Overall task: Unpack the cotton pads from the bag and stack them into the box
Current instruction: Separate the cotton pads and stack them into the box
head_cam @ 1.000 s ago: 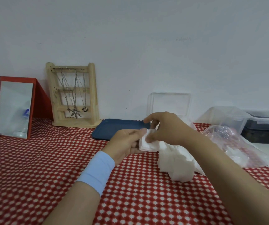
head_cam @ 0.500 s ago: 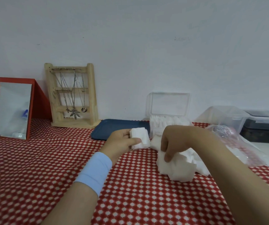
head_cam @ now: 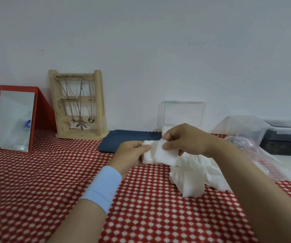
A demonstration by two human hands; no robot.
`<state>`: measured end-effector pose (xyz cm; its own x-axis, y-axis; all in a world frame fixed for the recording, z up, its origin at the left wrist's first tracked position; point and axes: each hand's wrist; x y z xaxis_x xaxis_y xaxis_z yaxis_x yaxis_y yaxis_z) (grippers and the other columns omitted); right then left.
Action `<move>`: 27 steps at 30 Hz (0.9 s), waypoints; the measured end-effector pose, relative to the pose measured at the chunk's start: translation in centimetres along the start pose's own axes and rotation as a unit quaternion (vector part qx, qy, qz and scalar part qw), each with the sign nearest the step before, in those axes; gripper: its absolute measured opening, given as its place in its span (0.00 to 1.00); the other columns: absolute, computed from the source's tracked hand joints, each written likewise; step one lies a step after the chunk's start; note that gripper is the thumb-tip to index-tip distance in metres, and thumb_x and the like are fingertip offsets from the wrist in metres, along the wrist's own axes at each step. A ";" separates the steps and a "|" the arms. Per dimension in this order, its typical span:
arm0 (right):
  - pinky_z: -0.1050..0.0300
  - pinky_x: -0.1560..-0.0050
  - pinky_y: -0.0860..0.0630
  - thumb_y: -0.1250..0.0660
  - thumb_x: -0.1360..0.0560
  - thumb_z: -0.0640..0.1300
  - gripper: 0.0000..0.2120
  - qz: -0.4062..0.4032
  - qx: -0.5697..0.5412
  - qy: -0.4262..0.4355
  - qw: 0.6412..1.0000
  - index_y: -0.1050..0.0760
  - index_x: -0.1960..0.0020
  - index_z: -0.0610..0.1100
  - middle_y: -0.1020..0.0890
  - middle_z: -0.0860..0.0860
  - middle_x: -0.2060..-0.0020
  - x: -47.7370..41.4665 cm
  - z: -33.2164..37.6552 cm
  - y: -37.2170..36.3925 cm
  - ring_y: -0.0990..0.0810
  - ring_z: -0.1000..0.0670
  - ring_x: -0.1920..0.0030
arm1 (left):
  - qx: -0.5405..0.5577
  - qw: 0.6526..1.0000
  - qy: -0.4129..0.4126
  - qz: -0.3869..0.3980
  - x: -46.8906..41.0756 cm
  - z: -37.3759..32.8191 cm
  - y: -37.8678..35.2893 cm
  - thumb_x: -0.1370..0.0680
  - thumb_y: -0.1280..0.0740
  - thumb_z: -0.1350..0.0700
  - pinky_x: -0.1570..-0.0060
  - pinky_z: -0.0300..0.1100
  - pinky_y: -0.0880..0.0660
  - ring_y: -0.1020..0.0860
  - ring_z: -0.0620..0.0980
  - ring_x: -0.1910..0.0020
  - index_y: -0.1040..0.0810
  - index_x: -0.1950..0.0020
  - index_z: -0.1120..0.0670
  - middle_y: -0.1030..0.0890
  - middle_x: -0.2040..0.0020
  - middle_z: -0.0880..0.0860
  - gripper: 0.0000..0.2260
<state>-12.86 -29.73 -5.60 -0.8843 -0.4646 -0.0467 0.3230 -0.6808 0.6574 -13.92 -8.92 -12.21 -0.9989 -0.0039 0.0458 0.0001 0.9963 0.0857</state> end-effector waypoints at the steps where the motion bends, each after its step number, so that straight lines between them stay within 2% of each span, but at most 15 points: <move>1: 0.50 0.52 0.18 0.28 0.23 0.39 0.03 -0.002 -0.011 0.006 1.000 0.15 0.51 0.45 0.13 0.48 0.56 0.0 0.0 0.0 0.15 0.46 0.55 | -0.010 1.000 -0.004 0.008 0.1 0.0 0.0 0.20 0.29 0.57 0.43 0.51 0.18 0.14 0.52 0.49 0.15 0.49 0.53 0.12 0.50 0.53 0.04; 6: 0.63 0.67 0.25 0.25 0.25 0.38 0.03 -0.025 -0.030 0.038 0.999 0.15 0.53 0.44 0.16 0.55 0.64 -0.4 0.6 -0.8 0.21 0.60 0.69 | 0.000 0.999 0.005 0.048 0.4 -0.3 -0.5 0.20 0.29 0.56 0.45 0.50 0.17 0.13 0.53 0.49 0.15 0.45 0.56 0.12 0.50 0.55 0.07; 10: 0.66 0.70 0.25 0.22 0.28 0.38 0.06 -0.063 0.009 0.031 0.997 0.16 0.53 0.44 0.15 0.54 0.63 -1.0 0.5 -1.8 0.19 0.58 0.69 | 0.085 0.994 0.026 0.071 0.7 -0.7 -0.7 0.17 0.33 0.56 0.49 0.50 0.16 0.14 0.58 0.47 0.17 0.40 0.60 0.13 0.47 0.60 0.11; 13: 0.62 0.66 0.21 0.21 0.30 0.40 0.09 -0.102 0.044 0.026 0.994 0.18 0.51 0.46 0.16 0.53 0.58 -1.2 0.2 -2.1 0.17 0.53 0.67 | 0.096 0.992 0.031 0.076 0.8 -0.8 -0.6 0.17 0.35 0.54 0.52 0.49 0.16 0.15 0.59 0.46 0.19 0.38 0.61 0.14 0.46 0.61 0.13; 16: 0.67 0.63 0.27 0.21 0.30 0.48 0.15 -0.125 0.100 0.029 0.987 0.20 0.46 0.51 0.20 0.56 0.51 -1.3 0.0 -2.3 0.22 0.59 0.63 | 0.108 0.989 0.030 0.092 0.8 -0.9 -0.5 0.20 0.31 0.50 0.46 0.52 0.18 0.15 0.57 0.45 0.19 0.39 0.59 0.14 0.45 0.59 0.15; 19: 0.67 0.61 0.28 0.22 0.28 0.51 0.17 -0.120 0.110 0.020 0.986 0.22 0.42 0.52 0.20 0.57 0.50 -1.1 0.0 -2.0 0.22 0.58 0.60 | 0.029 0.995 -0.001 0.099 0.7 -0.5 -0.4 0.24 0.26 0.62 0.41 0.52 0.19 0.15 0.54 0.45 0.18 0.43 0.54 0.13 0.45 0.55 0.11; 21: 0.64 0.58 0.25 0.23 0.28 0.50 0.12 -0.113 0.160 0.018 0.980 0.20 0.47 0.53 0.19 0.58 0.52 -0.7 0.2 -1.4 0.20 0.55 0.56 | 0.003 0.998 0.004 0.070 0.4 -0.2 -0.2 0.25 0.26 0.66 0.40 0.52 0.19 0.15 0.53 0.45 0.18 0.44 0.52 0.14 0.45 0.54 0.13; 22: 0.63 0.54 0.24 0.23 0.28 0.49 0.08 -0.092 0.196 0.015 0.976 0.19 0.50 0.53 0.18 0.59 0.54 -0.5 0.4 -0.9 0.20 0.55 0.54 | -0.009 0.999 0.005 0.051 0.2 0.0 -0.1 0.26 0.25 0.66 0.40 0.52 0.19 0.15 0.53 0.45 0.18 0.44 0.52 0.14 0.45 0.53 0.14; 24: 0.62 0.48 0.23 0.23 0.29 0.46 0.07 0.020 0.238 -0.005 0.971 0.15 0.52 0.55 0.17 0.62 0.56 0.1 0.7 -0.4 0.19 0.58 0.52 | -0.033 0.999 0.001 0.015 -0.2 0.2 0.3 0.26 0.24 0.64 0.38 0.54 0.20 0.16 0.53 0.44 0.18 0.46 0.49 0.14 0.44 0.51 0.13; 26: 0.62 0.44 0.24 0.22 0.29 0.46 0.13 0.145 0.269 -0.043 0.951 0.15 0.47 0.58 0.18 0.64 0.54 0.5 0.8 -0.6 0.20 0.60 0.49 | -0.048 0.999 -0.006 -0.006 -0.3 0.2 0.5 0.26 0.25 0.63 0.38 0.54 0.21 0.17 0.52 0.44 0.20 0.49 0.46 0.15 0.44 0.50 0.13; 27: 0.62 0.46 0.25 0.23 0.29 0.46 0.15 0.178 0.293 -0.058 0.938 0.16 0.44 0.59 0.20 0.65 0.54 0.6 0.8 -0.9 0.21 0.59 0.48 | -0.049 0.999 -0.009 -0.009 -0.4 0.2 0.5 0.25 0.25 0.63 0.38 0.54 0.21 0.17 0.51 0.44 0.20 0.49 0.46 0.15 0.44 0.49 0.13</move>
<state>-13.93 -28.91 -5.63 -0.7976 -0.5157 0.3130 0.3927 -0.0501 0.9183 -13.57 -8.44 -12.41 -0.9995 -0.0197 0.0255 -0.0147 0.9830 0.1828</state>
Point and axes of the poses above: each hand's wrist, its own x-axis away from the middle knuckle, its own y-axis out of the back of the hand, z = x × y
